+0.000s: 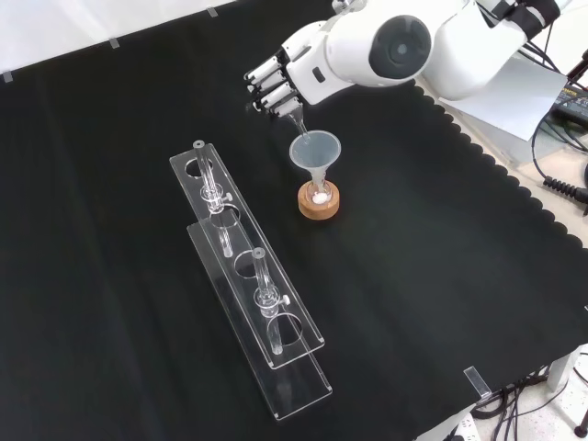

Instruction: Pour all the NaCl from the weighing funnel into the round-bottom flask.

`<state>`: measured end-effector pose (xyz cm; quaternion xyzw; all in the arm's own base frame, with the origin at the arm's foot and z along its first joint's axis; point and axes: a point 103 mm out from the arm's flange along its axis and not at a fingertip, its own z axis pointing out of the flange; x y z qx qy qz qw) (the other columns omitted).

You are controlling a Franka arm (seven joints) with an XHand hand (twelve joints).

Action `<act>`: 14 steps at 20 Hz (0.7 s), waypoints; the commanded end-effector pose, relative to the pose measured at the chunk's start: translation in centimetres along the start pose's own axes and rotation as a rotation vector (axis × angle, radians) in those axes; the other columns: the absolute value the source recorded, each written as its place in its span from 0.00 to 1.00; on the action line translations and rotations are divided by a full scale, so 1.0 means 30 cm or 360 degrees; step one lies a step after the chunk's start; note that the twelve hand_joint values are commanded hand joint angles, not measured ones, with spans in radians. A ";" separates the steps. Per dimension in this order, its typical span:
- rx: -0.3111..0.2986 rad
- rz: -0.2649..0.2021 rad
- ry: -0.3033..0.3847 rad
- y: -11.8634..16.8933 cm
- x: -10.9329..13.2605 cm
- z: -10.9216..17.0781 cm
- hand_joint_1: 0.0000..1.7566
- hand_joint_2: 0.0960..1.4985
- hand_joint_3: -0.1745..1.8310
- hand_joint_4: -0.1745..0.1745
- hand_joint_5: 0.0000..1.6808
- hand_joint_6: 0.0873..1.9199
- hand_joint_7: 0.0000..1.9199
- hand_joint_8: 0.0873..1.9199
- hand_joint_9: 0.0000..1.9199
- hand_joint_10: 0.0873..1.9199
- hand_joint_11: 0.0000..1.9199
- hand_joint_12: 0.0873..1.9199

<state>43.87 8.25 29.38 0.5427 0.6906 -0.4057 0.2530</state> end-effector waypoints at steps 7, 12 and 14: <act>0.0045 0.0033 0.0282 0.021 -0.035 0.065 0.63 0.41 0.43 1.00 0.71 0.41 0.20 0.30 0.38 0.25 0.19 0.67; 0.0054 0.0049 0.0409 0.029 -0.057 0.104 0.63 0.41 0.43 1.00 0.71 0.41 0.20 0.30 0.38 0.25 0.19 0.67; 0.0060 0.0054 0.0467 0.031 -0.063 0.114 0.63 0.41 0.43 1.00 0.71 0.41 0.20 0.30 0.38 0.25 0.19 0.67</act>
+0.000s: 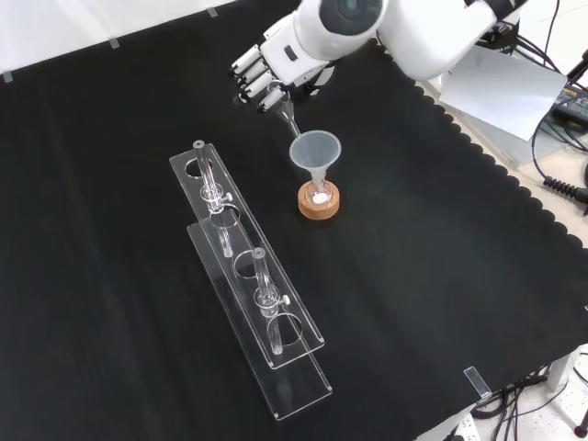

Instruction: Pour all the NaCl from the weighing funnel into the round-bottom flask.

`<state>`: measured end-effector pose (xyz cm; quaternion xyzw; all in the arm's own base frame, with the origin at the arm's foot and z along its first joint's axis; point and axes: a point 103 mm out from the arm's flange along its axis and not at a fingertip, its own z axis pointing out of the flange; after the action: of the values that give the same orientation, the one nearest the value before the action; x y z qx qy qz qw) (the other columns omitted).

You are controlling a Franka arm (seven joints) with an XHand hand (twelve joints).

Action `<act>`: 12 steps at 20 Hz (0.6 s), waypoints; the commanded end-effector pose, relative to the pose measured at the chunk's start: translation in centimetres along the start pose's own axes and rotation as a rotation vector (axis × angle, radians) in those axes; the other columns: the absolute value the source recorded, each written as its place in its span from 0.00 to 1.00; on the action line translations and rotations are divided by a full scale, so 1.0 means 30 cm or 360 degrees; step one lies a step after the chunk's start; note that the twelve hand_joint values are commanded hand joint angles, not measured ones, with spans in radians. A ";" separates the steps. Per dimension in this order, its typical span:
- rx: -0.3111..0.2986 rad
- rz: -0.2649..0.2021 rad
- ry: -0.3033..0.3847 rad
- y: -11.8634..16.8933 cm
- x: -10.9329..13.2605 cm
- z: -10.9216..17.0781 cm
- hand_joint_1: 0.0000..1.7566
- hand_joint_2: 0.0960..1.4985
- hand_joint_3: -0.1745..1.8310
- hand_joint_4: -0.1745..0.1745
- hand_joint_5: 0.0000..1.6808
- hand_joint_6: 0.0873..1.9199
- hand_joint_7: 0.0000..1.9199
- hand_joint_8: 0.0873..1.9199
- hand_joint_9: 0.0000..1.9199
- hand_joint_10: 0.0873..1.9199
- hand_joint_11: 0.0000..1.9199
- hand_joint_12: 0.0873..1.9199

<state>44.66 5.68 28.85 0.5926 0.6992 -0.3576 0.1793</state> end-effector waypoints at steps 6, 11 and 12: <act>0.0043 0.0039 0.0345 0.016 -0.056 0.069 0.63 0.41 0.43 1.00 0.71 0.41 0.20 0.30 0.38 0.25 0.19 0.67; 0.0068 0.0049 0.0412 0.023 -0.073 0.080 0.63 0.41 0.43 1.00 0.71 0.41 0.20 0.30 0.38 0.25 0.19 0.67; 0.0067 0.0046 0.0417 0.024 -0.076 0.082 0.63 0.41 0.43 1.00 0.71 0.41 0.20 0.30 0.38 0.25 0.19 0.67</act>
<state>45.25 2.85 28.34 0.6453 0.6986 -0.2952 0.0919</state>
